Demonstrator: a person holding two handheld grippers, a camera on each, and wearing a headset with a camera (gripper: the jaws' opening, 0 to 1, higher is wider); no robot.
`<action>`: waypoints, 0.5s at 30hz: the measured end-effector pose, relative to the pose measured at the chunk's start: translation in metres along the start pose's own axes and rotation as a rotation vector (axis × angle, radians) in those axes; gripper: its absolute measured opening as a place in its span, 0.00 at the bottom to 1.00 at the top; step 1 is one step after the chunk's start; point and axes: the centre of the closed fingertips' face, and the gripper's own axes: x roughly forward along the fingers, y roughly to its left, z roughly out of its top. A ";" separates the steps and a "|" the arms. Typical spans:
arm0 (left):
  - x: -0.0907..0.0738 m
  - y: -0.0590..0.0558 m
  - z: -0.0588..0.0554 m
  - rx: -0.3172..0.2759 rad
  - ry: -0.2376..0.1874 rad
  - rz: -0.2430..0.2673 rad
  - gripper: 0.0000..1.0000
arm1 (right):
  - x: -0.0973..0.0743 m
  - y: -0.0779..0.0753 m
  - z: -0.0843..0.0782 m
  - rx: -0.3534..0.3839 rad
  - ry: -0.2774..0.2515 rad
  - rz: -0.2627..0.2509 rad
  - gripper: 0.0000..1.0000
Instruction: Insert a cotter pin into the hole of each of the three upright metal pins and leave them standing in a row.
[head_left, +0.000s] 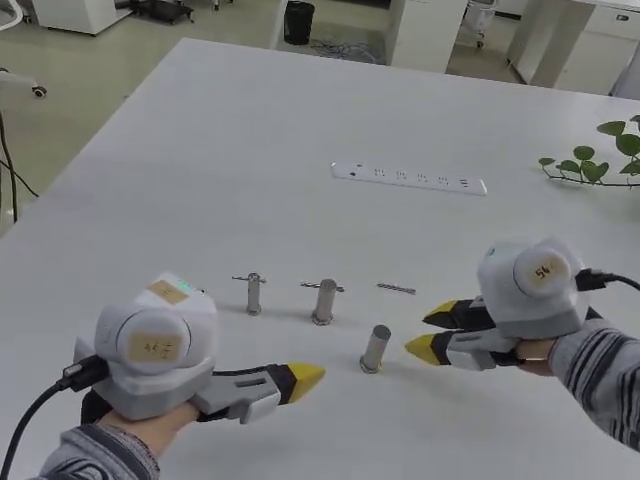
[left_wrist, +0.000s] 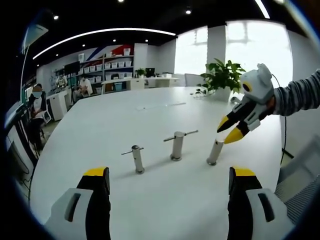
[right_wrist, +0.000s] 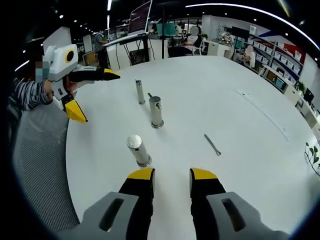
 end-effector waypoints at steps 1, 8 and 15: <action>0.000 0.000 0.000 0.001 0.001 0.000 0.98 | 0.000 -0.003 0.001 -0.004 0.008 0.001 0.23; 0.002 -0.003 -0.002 0.005 0.010 -0.008 0.98 | 0.007 -0.023 0.007 -0.073 0.073 -0.014 0.22; 0.002 -0.005 -0.004 0.008 0.023 -0.015 0.96 | 0.019 -0.041 0.013 -0.099 0.115 -0.018 0.19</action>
